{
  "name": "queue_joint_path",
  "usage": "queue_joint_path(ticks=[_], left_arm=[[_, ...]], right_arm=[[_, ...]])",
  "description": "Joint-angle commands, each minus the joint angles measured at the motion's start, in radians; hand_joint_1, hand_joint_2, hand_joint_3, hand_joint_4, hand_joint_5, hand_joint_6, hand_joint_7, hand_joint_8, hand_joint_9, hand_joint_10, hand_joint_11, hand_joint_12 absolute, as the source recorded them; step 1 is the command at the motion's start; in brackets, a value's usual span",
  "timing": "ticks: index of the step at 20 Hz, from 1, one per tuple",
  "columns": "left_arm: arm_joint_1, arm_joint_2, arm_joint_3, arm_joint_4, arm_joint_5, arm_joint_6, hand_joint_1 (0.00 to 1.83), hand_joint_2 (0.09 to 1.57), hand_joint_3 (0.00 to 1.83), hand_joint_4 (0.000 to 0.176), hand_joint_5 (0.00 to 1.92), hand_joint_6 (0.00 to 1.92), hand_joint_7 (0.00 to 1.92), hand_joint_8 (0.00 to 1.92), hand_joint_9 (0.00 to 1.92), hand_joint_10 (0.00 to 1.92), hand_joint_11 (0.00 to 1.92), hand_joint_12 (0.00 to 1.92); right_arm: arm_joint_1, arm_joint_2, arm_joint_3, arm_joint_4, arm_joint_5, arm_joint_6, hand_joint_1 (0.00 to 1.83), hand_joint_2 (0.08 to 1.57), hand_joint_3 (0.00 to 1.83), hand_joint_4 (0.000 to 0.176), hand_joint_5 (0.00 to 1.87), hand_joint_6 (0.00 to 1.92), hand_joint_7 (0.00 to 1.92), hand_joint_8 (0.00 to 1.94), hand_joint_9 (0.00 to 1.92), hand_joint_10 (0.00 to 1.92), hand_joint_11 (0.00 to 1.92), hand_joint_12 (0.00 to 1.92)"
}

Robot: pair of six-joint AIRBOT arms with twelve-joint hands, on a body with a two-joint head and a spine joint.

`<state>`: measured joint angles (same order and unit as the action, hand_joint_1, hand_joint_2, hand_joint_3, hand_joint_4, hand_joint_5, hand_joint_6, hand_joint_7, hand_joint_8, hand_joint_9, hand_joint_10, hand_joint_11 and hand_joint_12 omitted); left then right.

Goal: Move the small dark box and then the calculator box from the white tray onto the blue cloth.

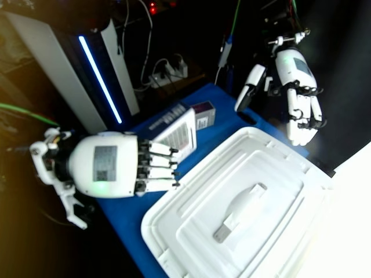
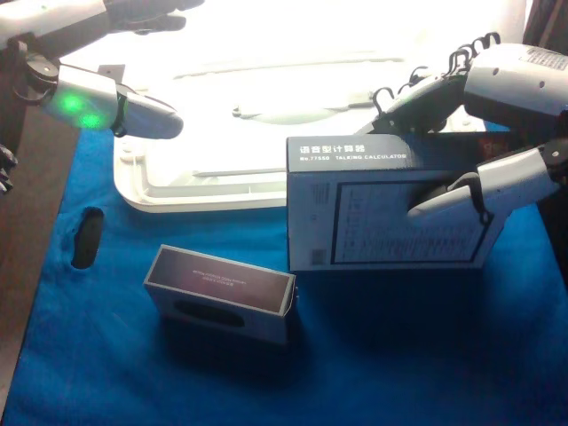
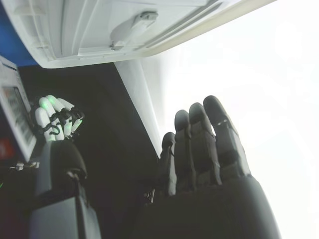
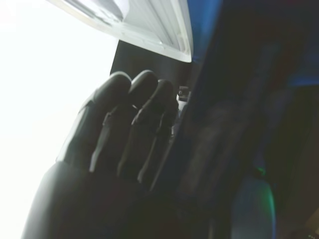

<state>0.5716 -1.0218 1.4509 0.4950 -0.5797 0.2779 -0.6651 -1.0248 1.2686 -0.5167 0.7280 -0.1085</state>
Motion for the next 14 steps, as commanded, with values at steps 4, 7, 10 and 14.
queue_joint_path(ticks=[4,7,10,14], left_arm=[[-0.001,0.004,0.0,-0.042,-0.094,-0.002,0.67,0.93,0.0,0.111,0.07,0.0,0.29,0.0,0.28,0.0,0.0,0.77],[0.0,0.004,0.001,-0.042,-0.094,-0.002,0.67,0.92,0.0,0.105,0.08,0.0,0.29,0.0,0.27,0.0,0.0,0.78],[-0.001,-0.001,0.005,-0.042,-0.094,-0.002,0.67,0.91,0.0,0.12,0.08,0.0,0.28,0.0,0.26,0.0,0.0,0.72],[-0.001,-0.007,0.01,-0.04,-0.088,-0.002,0.63,0.92,0.0,0.141,0.06,0.0,0.25,0.0,0.22,0.0,0.0,0.66]], right_arm=[[0.01,0.008,-0.005,0.047,0.105,0.005,0.76,0.89,0.0,0.0,0.56,0.0,0.88,0.0,0.66,0.71,0.39,1.55],[0.01,0.008,-0.005,0.047,0.117,0.005,0.76,0.82,0.0,0.0,0.28,0.0,0.63,0.0,0.66,0.15,0.35,1.1],[0.011,0.01,-0.003,0.047,0.129,0.005,0.72,0.8,0.0,0.032,0.01,0.0,0.24,0.0,0.34,0.0,0.11,0.85],[0.053,0.028,0.0,0.049,0.167,0.006,0.57,0.71,0.0,0.146,0.0,0.0,0.01,0.0,0.02,0.0,0.0,0.6]])
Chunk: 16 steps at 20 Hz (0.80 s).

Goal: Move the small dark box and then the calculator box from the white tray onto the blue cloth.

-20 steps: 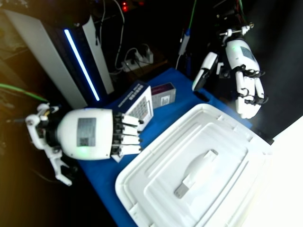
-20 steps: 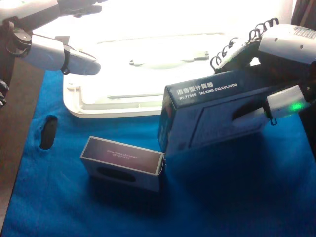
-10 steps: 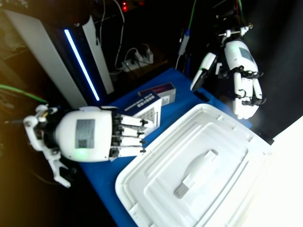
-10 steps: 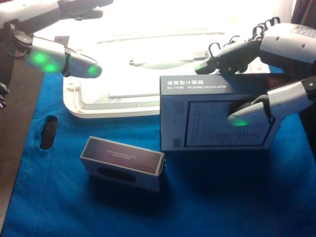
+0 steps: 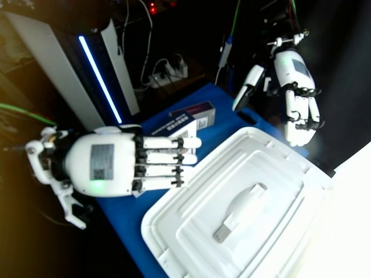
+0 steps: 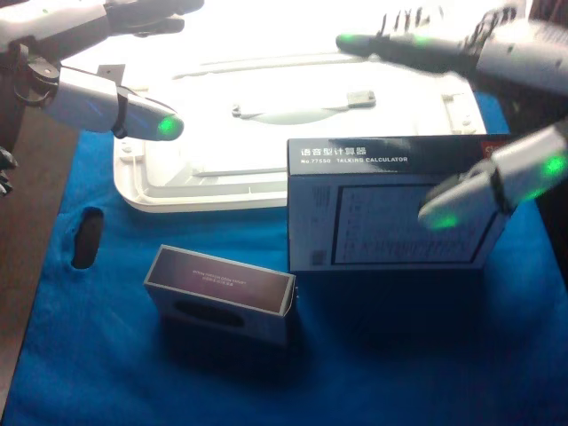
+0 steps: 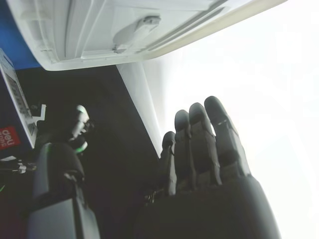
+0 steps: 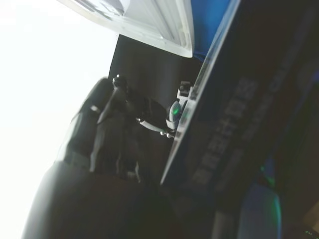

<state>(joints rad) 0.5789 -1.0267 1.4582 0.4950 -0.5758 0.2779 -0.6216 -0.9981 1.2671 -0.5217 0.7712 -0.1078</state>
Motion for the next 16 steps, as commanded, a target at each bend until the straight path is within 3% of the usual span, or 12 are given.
queue_joint_path(ticks=[1,2,3,5,6,7,8,9,10,12,13,16], left_arm=[[-0.008,-0.002,0.005,-0.04,-0.091,-0.002,0.62,0.92,0.0,0.151,0.06,0.0,0.25,0.0,0.21,0.0,0.0,0.65],[-0.008,-0.002,0.006,-0.04,-0.092,-0.002,0.61,0.91,0.0,0.156,0.05,0.0,0.25,0.0,0.21,0.0,0.0,0.62],[-0.009,-0.002,0.007,-0.041,-0.095,-0.002,0.62,0.9,0.0,0.16,0.03,0.0,0.24,0.0,0.19,0.0,0.0,0.55],[-0.009,-0.002,0.009,-0.048,-0.102,-0.002,0.57,0.88,0.0,0.167,0.0,0.0,0.23,0.0,0.19,0.0,0.0,0.53],[-0.009,-0.002,0.011,-0.05,-0.105,-0.002,0.55,0.88,0.0,0.171,0.0,0.0,0.23,0.0,0.2,0.0,0.0,0.55],[-0.009,-0.002,0.011,-0.05,-0.106,0.0,0.5,0.89,0.0,0.163,0.0,0.0,0.22,0.0,0.2,0.0,0.0,0.59],[-0.011,-0.002,0.01,-0.051,-0.106,0.004,0.49,0.88,0.0,0.15,0.0,0.0,0.21,0.0,0.19,0.0,0.0,0.58],[-0.013,-0.002,0.007,-0.066,-0.109,0.023,0.47,0.88,0.0,0.142,0.0,0.0,0.19,0.0,0.17,0.0,0.0,0.53],[-0.015,-0.002,0.005,-0.077,-0.117,0.033,0.43,0.88,0.0,0.14,0.0,0.0,0.18,0.0,0.17,0.0,0.0,0.52],[-0.015,-0.001,0.003,-0.099,-0.139,0.038,0.4,0.93,0.01,0.148,0.0,0.0,0.15,0.0,0.17,0.0,0.0,0.58],[-0.015,0.001,0.001,-0.115,-0.156,0.041,0.39,0.91,0.0,0.145,0.0,0.0,0.14,0.0,0.17,0.0,0.0,0.58],[-0.015,0.002,-0.003,-0.124,-0.16,0.058,0.38,0.91,0.0,0.132,0.0,0.0,0.08,0.0,0.11,0.0,0.0,0.38]], right_arm=[[0.031,0.007,0.003,0.054,0.126,0.005,0.53,0.69,0.0,0.17,0.0,0.0,0.0,0.0,0.0,0.0,0.0,0.62],[0.057,0.01,0.007,0.054,0.126,0.005,0.5,0.69,0.0,0.172,0.0,0.0,0.0,0.0,0.0,0.0,0.0,0.63],[0.077,0.01,0.014,0.054,0.126,0.005,0.52,0.73,0.0,0.162,0.0,0.0,0.0,0.0,0.0,0.0,0.0,0.52],[0.117,0.008,0.034,0.066,0.127,0.005,0.48,0.79,0.0,0.175,0.0,0.0,0.0,0.0,0.0,0.0,0.0,0.36],[0.123,0.0,0.048,0.084,0.127,0.005,0.43,0.8,0.0,0.176,0.0,0.0,0.0,0.0,0.0,0.0,0.0,0.49],[0.124,-0.01,0.064,0.102,0.127,0.004,0.41,0.83,0.0,0.141,0.0,0.0,0.0,0.0,0.0,0.0,0.0,0.46],[0.124,-0.019,0.079,0.105,0.127,-0.001,0.41,0.81,0.0,0.133,0.0,0.0,0.0,0.0,0.0,0.0,0.0,0.42],[0.124,-0.023,0.096,0.125,0.126,-0.005,0.38,0.8,0.0,0.143,0.0,0.0,0.0,0.0,0.0,0.0,0.0,0.41],[0.124,-0.026,0.107,0.136,0.126,-0.009,0.36,0.77,0.0,0.121,0.0,0.0,0.0,0.0,0.0,0.0,0.0,0.62],[0.124,-0.037,0.119,0.155,0.125,-0.017,0.33,0.8,0.01,0.17,0.0,0.0,0.0,0.0,0.0,0.0,0.0,0.53],[0.124,-0.038,0.12,0.171,0.125,-0.032,0.33,0.81,0.0,0.176,0.0,0.0,0.0,0.0,0.0,0.0,0.0,0.29],[0.124,-0.035,0.12,0.186,0.126,-0.048,0.36,0.78,0.0,0.176,0.0,0.0,0.0,0.0,0.0,0.0,0.0,0.1]])
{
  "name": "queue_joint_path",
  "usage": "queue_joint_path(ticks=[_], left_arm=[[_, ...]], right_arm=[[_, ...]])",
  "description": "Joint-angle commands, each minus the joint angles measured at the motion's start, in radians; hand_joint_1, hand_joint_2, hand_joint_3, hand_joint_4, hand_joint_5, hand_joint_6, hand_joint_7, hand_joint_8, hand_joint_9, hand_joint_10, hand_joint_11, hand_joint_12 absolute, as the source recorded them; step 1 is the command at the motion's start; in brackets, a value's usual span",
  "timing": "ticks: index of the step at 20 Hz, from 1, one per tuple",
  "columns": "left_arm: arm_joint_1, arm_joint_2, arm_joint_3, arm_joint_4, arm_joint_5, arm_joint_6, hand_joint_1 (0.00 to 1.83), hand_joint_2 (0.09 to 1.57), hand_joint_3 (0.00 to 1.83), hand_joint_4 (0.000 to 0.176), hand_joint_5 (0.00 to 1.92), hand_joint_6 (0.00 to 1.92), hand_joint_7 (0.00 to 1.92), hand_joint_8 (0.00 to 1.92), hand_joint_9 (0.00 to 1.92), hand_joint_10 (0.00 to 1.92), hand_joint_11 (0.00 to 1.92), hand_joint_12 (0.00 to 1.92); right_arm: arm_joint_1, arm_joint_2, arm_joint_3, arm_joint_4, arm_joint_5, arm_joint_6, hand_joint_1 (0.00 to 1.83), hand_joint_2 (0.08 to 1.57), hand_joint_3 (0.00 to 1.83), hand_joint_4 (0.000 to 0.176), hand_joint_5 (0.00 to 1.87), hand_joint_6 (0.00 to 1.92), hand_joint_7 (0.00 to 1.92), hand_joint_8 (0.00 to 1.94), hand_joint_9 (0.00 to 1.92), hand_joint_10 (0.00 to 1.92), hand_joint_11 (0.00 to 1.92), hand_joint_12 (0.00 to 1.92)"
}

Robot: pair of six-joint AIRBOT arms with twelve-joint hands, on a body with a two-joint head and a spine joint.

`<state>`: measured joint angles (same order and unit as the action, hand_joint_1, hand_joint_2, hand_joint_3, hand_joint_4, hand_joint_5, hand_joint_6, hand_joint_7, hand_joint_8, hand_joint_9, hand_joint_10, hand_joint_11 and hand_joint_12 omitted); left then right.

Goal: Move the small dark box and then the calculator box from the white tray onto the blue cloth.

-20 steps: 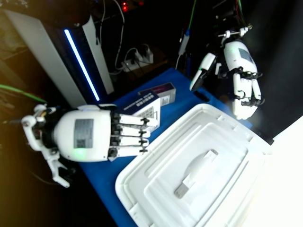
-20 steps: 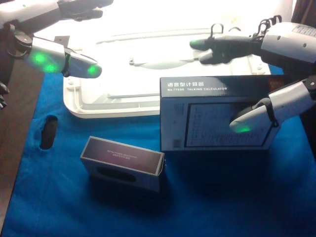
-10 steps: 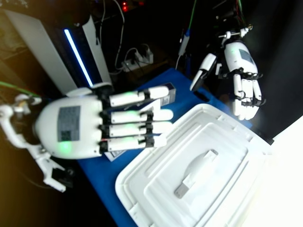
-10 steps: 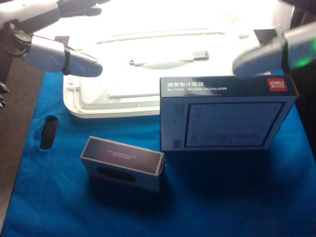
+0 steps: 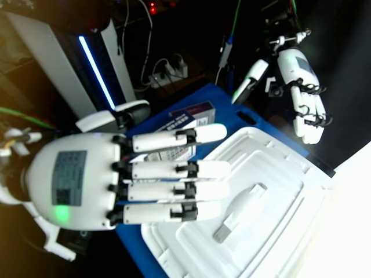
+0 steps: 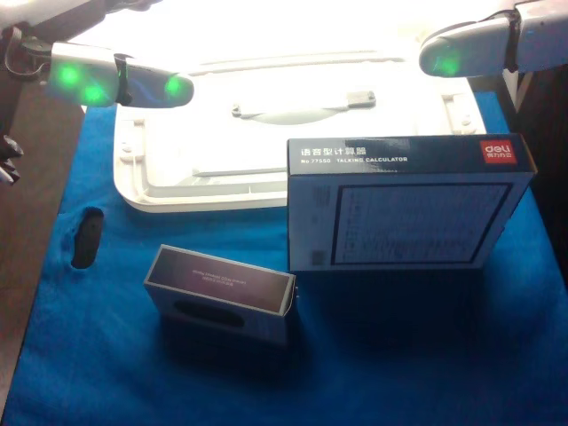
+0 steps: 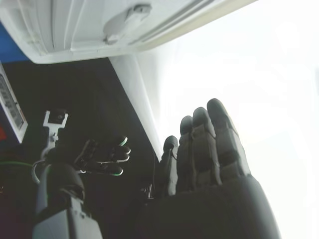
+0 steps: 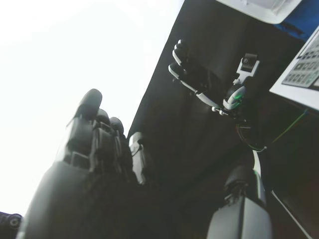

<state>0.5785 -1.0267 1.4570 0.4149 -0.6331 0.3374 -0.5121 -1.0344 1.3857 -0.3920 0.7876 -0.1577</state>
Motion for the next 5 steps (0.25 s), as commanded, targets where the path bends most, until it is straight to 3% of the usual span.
queue_joint_path(ticks=[1,2,3,5], left_arm=[[-0.015,0.004,-0.005,-0.047,-0.105,-0.001,0.39,0.89,0.0,0.131,0.0,0.0,0.02,0.0,0.07,0.0,0.0,0.32],[-0.017,0.006,-0.007,-0.05,-0.109,-0.001,0.32,0.88,0.0,0.135,0.0,0.0,0.0,0.0,0.04,0.0,0.0,0.24],[-0.019,0.006,-0.008,-0.052,-0.112,-0.001,0.29,0.86,0.0,0.167,0.0,0.0,0.0,0.0,0.01,0.01,0.0,0.11],[-0.02,0.007,-0.008,-0.054,-0.119,-0.001,0.29,0.85,0.0,0.175,0.0,0.0,0.0,0.0,0.01,0.01,0.0,0.05]], right_arm=[[0.014,0.001,0.001,0.058,0.109,0.001,0.36,0.81,0.0,0.176,0.0,0.0,0.0,0.0,0.0,0.0,0.0,0.22],[0.014,0.001,0.001,0.059,0.11,0.001,0.35,0.82,0.0,0.176,0.0,0.0,0.0,0.0,0.0,0.0,0.0,0.33],[0.014,0.001,0.001,0.06,0.11,0.001,0.37,0.82,0.0,0.176,0.0,0.0,0.0,0.0,0.0,0.0,0.0,0.35],[0.014,0.001,0.001,0.063,0.11,-0.003,0.37,0.82,0.0,0.176,0.0,0.0,0.0,0.0,0.0,0.0,0.0,0.36]])
